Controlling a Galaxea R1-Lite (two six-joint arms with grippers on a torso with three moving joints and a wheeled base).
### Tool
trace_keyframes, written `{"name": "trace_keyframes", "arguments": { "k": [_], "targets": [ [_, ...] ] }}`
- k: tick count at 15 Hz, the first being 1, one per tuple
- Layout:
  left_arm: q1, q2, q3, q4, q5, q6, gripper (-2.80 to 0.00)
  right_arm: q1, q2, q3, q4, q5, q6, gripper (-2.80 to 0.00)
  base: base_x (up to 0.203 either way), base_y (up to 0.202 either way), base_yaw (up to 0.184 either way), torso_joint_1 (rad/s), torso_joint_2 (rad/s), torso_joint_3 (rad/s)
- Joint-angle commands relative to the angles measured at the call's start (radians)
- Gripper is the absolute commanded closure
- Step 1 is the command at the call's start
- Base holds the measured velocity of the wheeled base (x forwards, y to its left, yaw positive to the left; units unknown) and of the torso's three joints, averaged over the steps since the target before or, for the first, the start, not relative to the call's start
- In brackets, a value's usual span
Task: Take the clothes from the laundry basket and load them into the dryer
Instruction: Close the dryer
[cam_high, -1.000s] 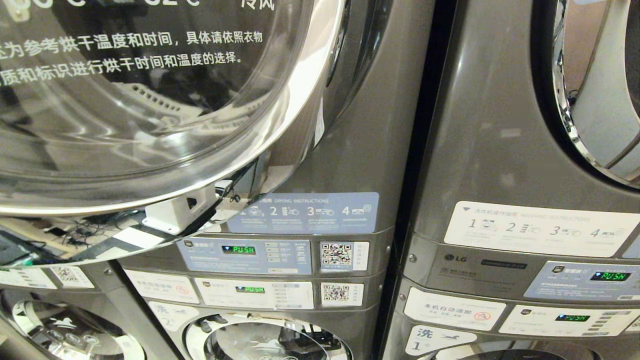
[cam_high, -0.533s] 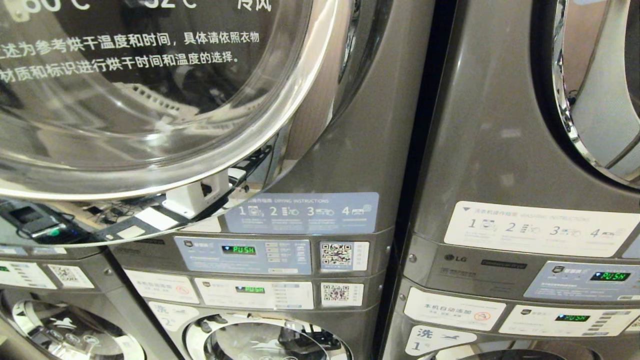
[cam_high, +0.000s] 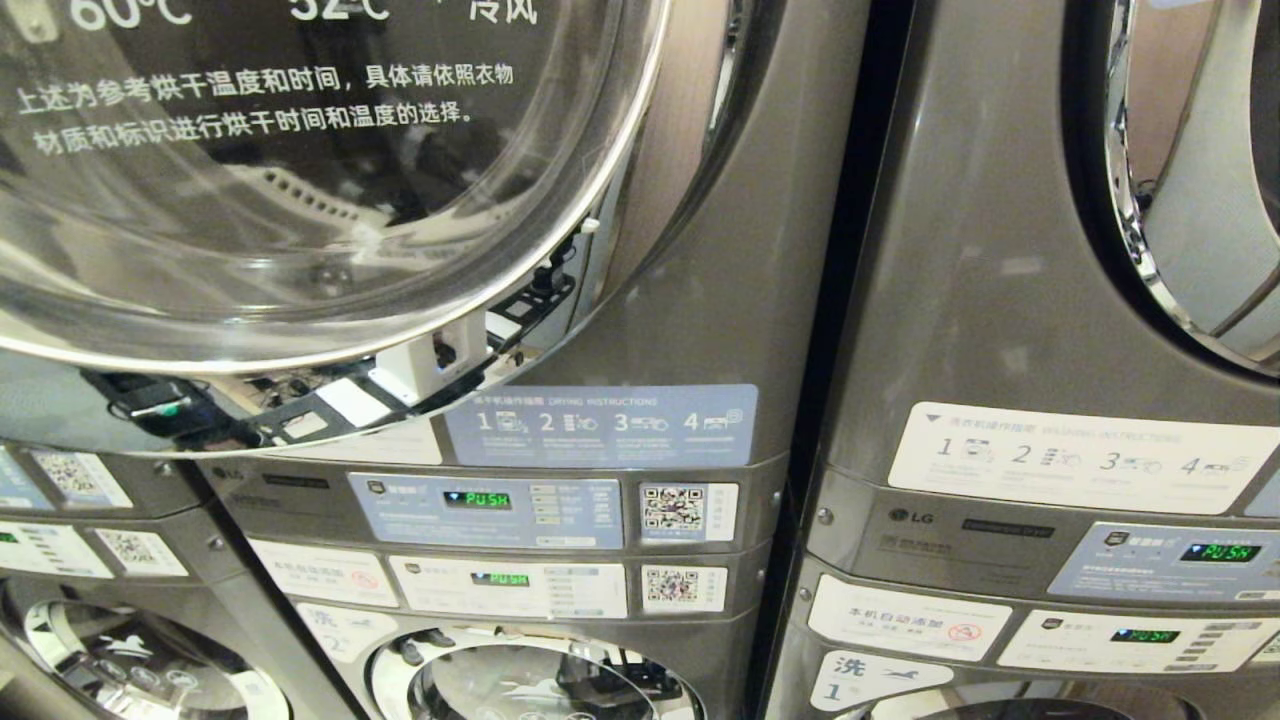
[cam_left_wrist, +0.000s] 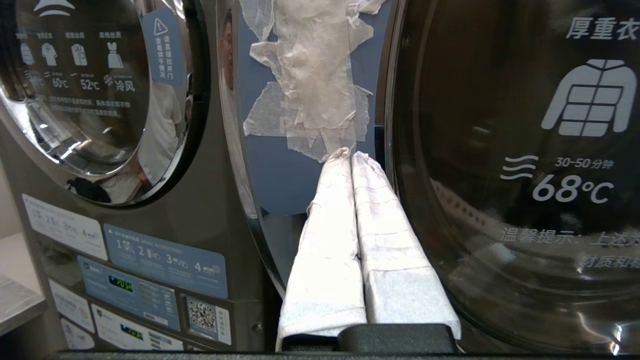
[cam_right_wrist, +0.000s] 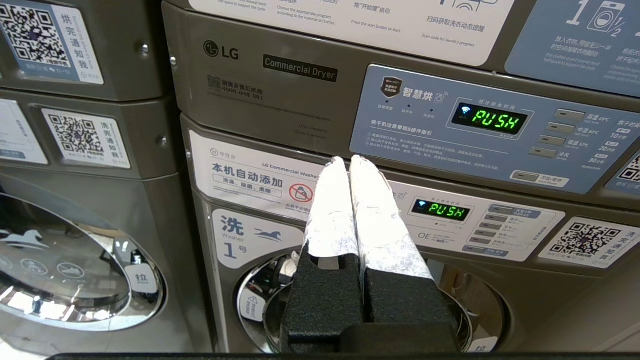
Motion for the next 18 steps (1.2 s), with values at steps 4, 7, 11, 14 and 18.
{"name": "trace_keyframes", "arguments": {
  "k": [4, 7, 11, 14, 18],
  "targets": [
    [0.018, 0.149, -0.001, -0.104, 0.061, 0.002, 0.0, 0.0, 0.001, 0.012, 0.0, 0.001, 0.005, 0.0, 0.0, 0.0, 0.0, 0.0, 0.0, 0.0],
    [0.088, 0.245, -0.003, -0.206, 0.072, -0.002, 0.0, 0.0, 0.001, 0.012, 0.0, 0.001, 0.005, 0.0, 0.0, 0.0, 0.0, 0.0, 0.0, 0.0],
    [0.117, 0.333, -0.006, -0.287, 0.066, -0.011, 0.0, 0.0, 0.001, 0.012, 0.0, 0.002, 0.003, 0.0, 0.0, 0.0, 0.0, 0.0, 0.0, 0.0],
    [0.118, 0.407, -0.061, -0.322, 0.021, -0.022, 0.0, 0.0, 0.001, 0.012, 0.001, 0.004, 0.003, 0.0, 0.0, 0.0, 0.0, 0.0, 0.0, 0.0],
    [0.197, 0.514, -0.2, -0.328, -0.092, -0.056, 0.0, 0.0, 0.001, 0.012, 0.005, 0.003, 0.003, 0.0, 0.0, 0.0, 0.0, 0.0, 0.0, 0.0]
  ]
}}
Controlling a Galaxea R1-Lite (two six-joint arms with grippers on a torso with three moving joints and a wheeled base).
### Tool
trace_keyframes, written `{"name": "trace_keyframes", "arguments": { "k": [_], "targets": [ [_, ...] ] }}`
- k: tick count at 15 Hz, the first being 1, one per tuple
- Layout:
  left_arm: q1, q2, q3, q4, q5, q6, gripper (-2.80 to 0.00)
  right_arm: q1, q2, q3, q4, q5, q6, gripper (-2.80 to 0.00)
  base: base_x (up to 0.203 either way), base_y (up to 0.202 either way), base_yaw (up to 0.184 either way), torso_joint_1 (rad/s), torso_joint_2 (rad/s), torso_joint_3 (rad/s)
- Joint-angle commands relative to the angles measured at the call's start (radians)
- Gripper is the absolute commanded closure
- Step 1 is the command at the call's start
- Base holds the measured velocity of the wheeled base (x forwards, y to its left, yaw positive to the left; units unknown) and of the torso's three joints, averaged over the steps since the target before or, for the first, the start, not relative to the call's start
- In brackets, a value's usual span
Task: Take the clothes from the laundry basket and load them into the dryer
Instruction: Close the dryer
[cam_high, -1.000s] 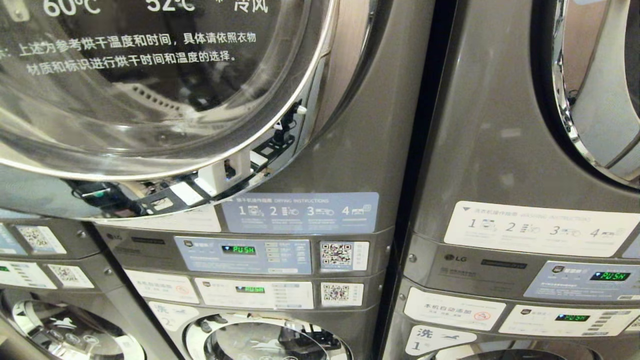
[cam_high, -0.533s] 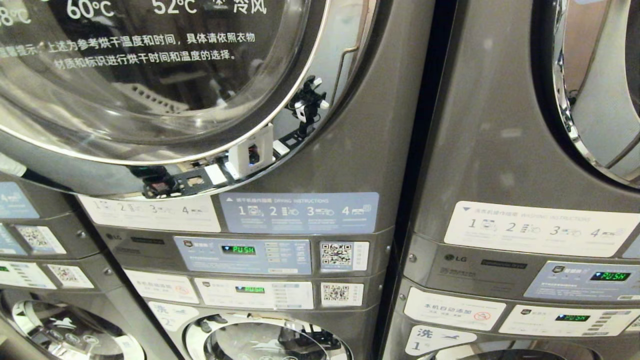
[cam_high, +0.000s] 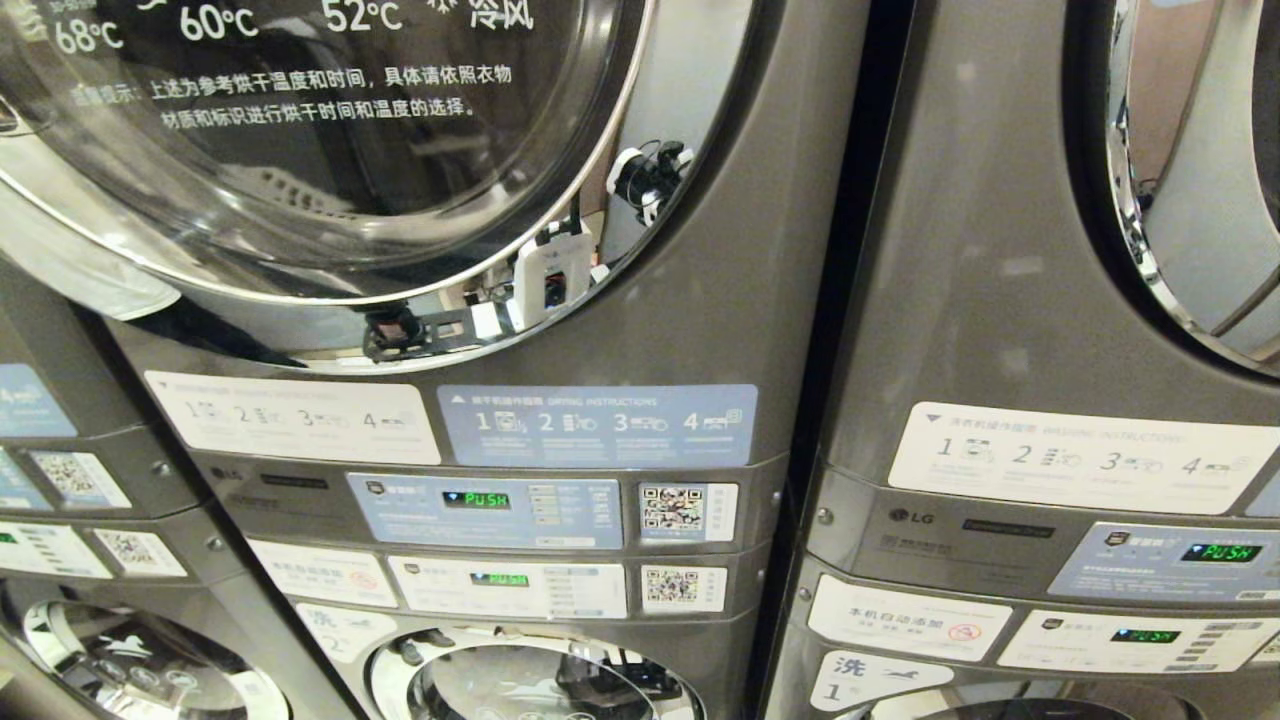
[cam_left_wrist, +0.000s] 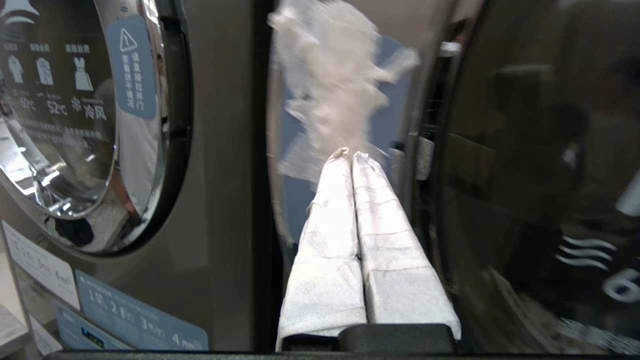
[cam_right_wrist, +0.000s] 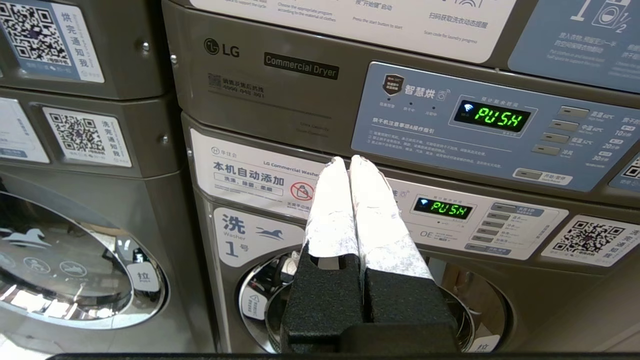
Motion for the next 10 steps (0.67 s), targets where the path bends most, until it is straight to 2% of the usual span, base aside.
{"name": "trace_keyframes", "arguments": {
  "k": [1, 4, 10],
  "targets": [
    [0.054, 0.072, -0.052, -0.003, -0.033, -0.009, 0.0, 0.0, 0.001, 0.012, -0.001, -0.002, -0.003, 0.0, 0.0, 0.0, 0.0, 0.0, 0.0, 0.0],
    [0.118, 0.125, -0.094, -0.002, -0.123, -0.039, 0.0, 0.0, 0.001, 0.012, -0.004, -0.003, -0.001, 0.0, 0.0, 0.0, 0.0, 0.0, 0.0, 0.0],
    [0.118, 0.157, -0.093, -0.004, -0.24, -0.114, 0.0, 0.0, 0.001, 0.014, -0.005, -0.002, -0.007, 0.0, 0.0, 0.0, 0.0, 0.0, 0.0, 0.0]
  ]
}}
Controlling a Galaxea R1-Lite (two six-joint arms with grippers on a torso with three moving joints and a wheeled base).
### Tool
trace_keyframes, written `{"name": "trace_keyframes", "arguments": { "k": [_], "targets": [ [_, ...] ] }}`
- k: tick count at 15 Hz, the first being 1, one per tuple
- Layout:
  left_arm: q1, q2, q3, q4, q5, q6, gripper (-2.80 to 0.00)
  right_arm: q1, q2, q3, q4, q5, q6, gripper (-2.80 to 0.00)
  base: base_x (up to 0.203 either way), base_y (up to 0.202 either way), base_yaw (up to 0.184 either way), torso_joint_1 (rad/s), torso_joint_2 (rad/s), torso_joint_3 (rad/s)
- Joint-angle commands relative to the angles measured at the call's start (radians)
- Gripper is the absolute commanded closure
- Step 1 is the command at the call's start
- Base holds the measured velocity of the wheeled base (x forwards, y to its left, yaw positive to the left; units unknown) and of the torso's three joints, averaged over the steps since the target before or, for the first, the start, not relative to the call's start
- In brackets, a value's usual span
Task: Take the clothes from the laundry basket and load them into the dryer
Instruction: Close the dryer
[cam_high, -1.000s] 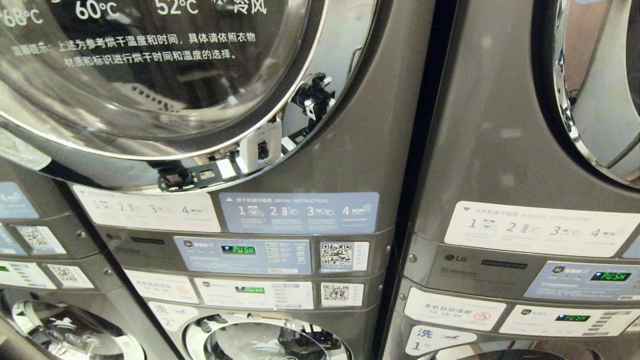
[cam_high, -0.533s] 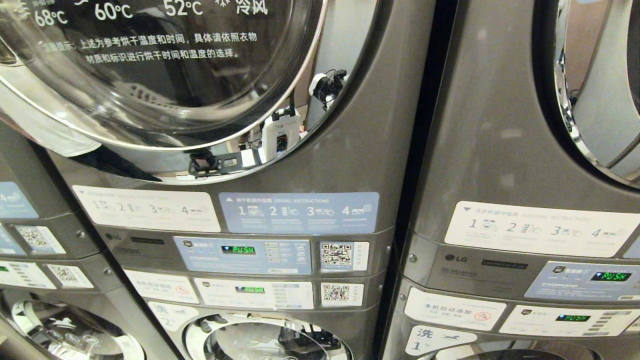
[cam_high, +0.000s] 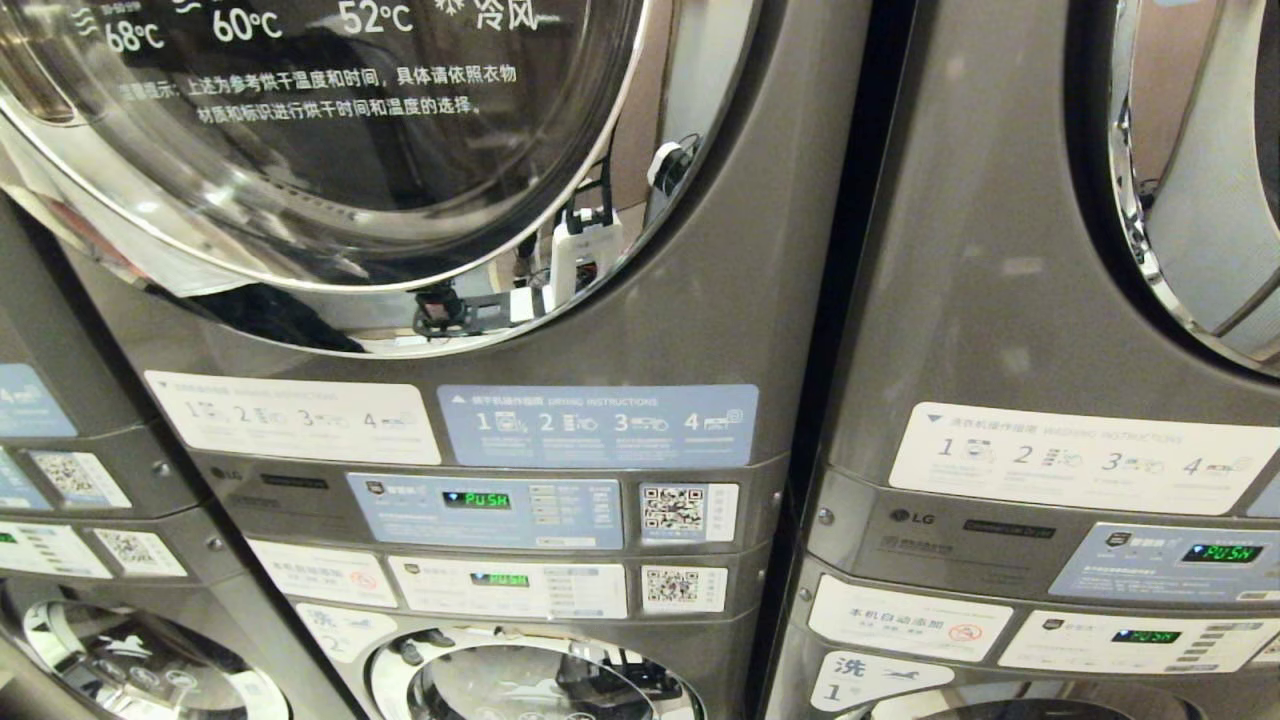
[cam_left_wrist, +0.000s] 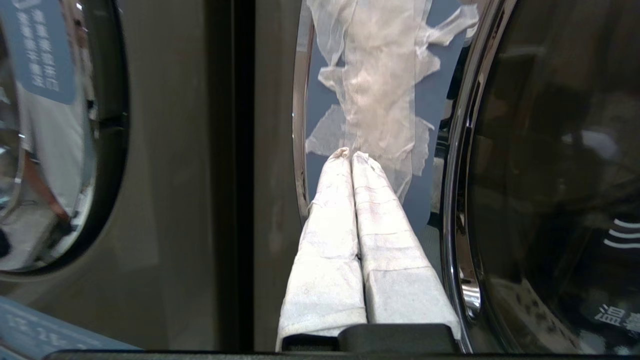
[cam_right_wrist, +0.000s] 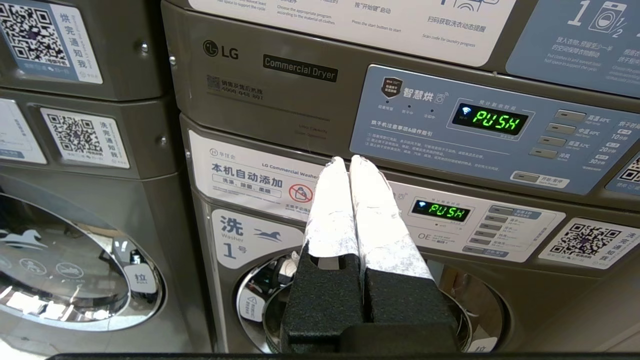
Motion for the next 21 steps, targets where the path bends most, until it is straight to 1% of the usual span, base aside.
{"name": "trace_keyframes", "arguments": {
  "k": [1, 2, 3, 5, 7, 9, 10, 12, 14, 15, 17, 20, 21],
  "targets": [
    [0.0, 0.018, -0.002, -0.003, -0.017, -0.011, 0.0, 0.0, 0.001, 0.014, -0.002, 0.001, -0.002, 0.0, 0.0, 0.0, 0.0, 0.0, 0.0, 0.0],
    [0.0, 0.029, -0.004, -0.008, -0.035, -0.014, 0.0, 0.0, 0.001, 0.014, -0.002, 0.001, -0.002, 0.0, 0.0, 0.0, 0.0, 0.0, 0.0, 0.0],
    [0.0, 0.045, -0.007, -0.019, -0.039, -0.017, 0.0, 0.0, 0.001, 0.014, -0.002, 0.001, -0.001, 0.0, 0.0, 0.0, 0.0, 0.0, 0.0, 0.0],
    [0.0, 0.083, -0.03, -0.082, -0.043, -0.023, 0.0, 0.0, 0.001, 0.015, -0.002, 0.001, -0.001, 0.0, 0.0, 0.0, 0.0, 0.0, 0.0, 0.0],
    [0.0, 0.12, -0.073, -0.118, -0.067, -0.024, 0.0, 0.0, 0.001, 0.015, -0.004, 0.001, -0.002, 0.0, 0.0, 0.0, 0.0, 0.0, 0.0, 0.0],
    [0.0, 0.136, -0.095, -0.121, -0.099, -0.027, 0.0, 0.0, 0.001, 0.015, -0.005, 0.001, -0.003, 0.0, 0.0, 0.0, 0.0, 0.0, 0.0, 0.0],
    [0.0, 0.142, -0.095, -0.123, -0.118, -0.038, 0.0, 0.0, 0.001, 0.015, -0.005, 0.001, -0.002, 0.0, 0.0, 0.0, 0.0, 0.0, 0.0, 0.0],
    [0.0, 0.148, -0.097, -0.124, -0.131, -0.062, 0.0, 0.0, 0.001, 0.015, -0.003, 0.001, -0.002, 0.0, 0.0, 0.0, 0.0, 0.0, 0.0, 0.0],
    [0.0, 0.153, -0.099, -0.124, -0.174, -0.091, 0.0, 0.0, 0.001, 0.015, -0.005, 0.001, -0.002, 0.0, 0.0, 0.0, 0.0, 0.0, 0.0, 0.0],
    [0.0, 0.155, -0.099, -0.127, -0.183, -0.096, 0.0, 0.0, 0.001, 0.015, -0.005, 0.001, -0.002, 0.0, 0.0, 0.0, 0.0, 0.0, 0.0, 0.0],
    [0.0, 0.178, -0.099, -0.171, -0.187, -0.096, 0.0, 0.0, 0.001, 0.015, -0.004, 0.001, -0.002, 0.0, 0.0, 0.0, 0.0, 0.0, 0.0, 0.0],
    [0.0, 0.194, -0.099, -0.201, -0.25, -0.097, 0.0, 0.0, 0.001, 0.015, -0.005, 0.001, -0.002, 0.0, 0.0, 0.0, 0.0, 0.0, 0.0, 0.0],
    [0.0, 0.196, -0.099, -0.201, -0.264, -0.111, 0.0, 0.0, 0.001, 0.015, -0.005, 0.001, -0.002, 0.0, 0.0, 0.0, 0.0, 0.0, 0.0, 0.0]
  ]
}}
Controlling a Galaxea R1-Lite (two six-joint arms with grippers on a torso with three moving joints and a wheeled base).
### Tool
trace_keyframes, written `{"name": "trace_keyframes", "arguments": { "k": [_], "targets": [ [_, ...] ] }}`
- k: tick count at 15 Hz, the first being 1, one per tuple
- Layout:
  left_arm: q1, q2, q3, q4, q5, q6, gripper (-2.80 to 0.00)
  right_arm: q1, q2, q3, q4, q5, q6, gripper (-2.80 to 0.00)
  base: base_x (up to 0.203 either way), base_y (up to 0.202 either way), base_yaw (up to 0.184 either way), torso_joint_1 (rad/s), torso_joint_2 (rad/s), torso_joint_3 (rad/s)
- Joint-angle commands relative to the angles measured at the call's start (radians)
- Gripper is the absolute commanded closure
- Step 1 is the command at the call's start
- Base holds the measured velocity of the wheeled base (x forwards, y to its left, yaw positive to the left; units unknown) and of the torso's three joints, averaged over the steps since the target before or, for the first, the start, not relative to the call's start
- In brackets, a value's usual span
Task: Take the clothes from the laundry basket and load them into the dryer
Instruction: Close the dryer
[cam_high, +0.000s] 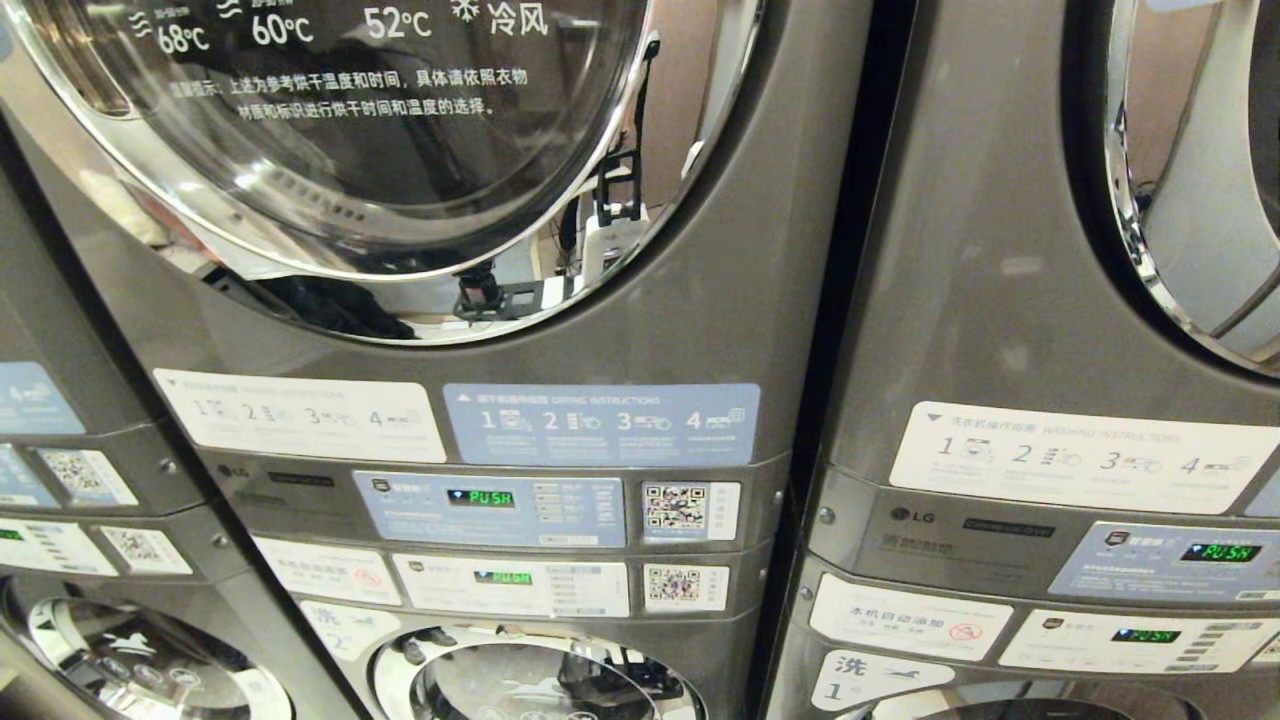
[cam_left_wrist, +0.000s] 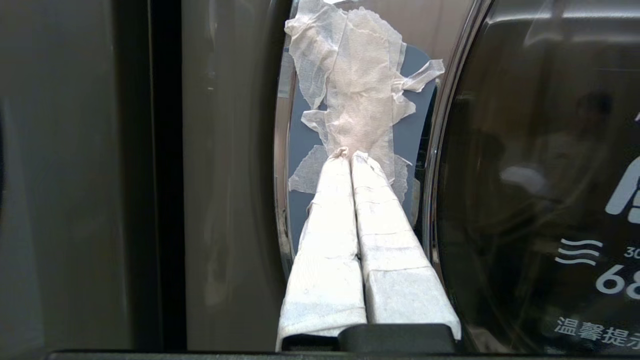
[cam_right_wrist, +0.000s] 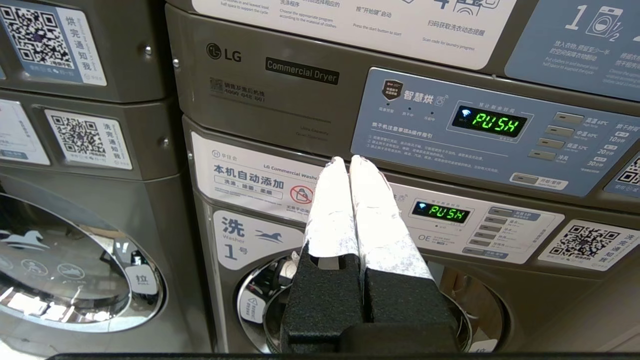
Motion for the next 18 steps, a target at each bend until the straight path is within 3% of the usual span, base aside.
{"name": "trace_keyframes", "arguments": {
  "k": [1, 18],
  "targets": [
    [-0.002, 0.01, 0.0, -0.001, -0.01, -0.014, 0.0, 0.0, 0.001, 0.015, 0.0, 0.001, -0.001, 0.0, 0.0, 0.0, 0.0, 0.0, 0.0, 0.0],
    [-0.012, 0.093, -0.002, 0.014, -0.054, -0.021, 0.0, 0.0, 0.001, 0.015, 0.0, -0.001, 0.002, 0.0, 0.0, 0.0, 0.0, 0.0, 0.0, 0.0]
  ]
}}
